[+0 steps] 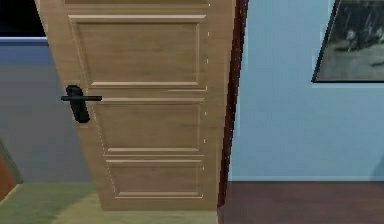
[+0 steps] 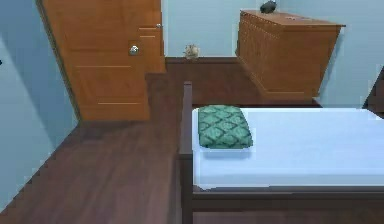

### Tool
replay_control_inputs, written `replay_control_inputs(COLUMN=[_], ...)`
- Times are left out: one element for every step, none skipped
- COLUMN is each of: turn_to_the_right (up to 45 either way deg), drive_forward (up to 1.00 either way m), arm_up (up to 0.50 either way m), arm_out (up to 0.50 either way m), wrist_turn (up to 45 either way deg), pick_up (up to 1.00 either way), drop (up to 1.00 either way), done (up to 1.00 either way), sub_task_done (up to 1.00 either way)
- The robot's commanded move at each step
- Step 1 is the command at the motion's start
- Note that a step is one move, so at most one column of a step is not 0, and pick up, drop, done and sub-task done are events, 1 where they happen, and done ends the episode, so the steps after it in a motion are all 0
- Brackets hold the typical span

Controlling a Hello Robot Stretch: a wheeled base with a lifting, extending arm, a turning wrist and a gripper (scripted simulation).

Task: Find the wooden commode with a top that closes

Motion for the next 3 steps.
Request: replay_control_inputs(turn_to_the_right=[-45.0,-42.0,0.0], drive_forward=[0.00,0.00,0.90], arm_up=[0.00,0.00,0.00], arm_out=[0.00,0.00,0.00], wrist_turn=[0.0,0.0,0.0], pick_up=[0.00,0.00,0.00], drop=[0.00,0.00,0.00], done=[0.00,0.00,0.00], sub_task_done=[0.00,0.00,0.00])
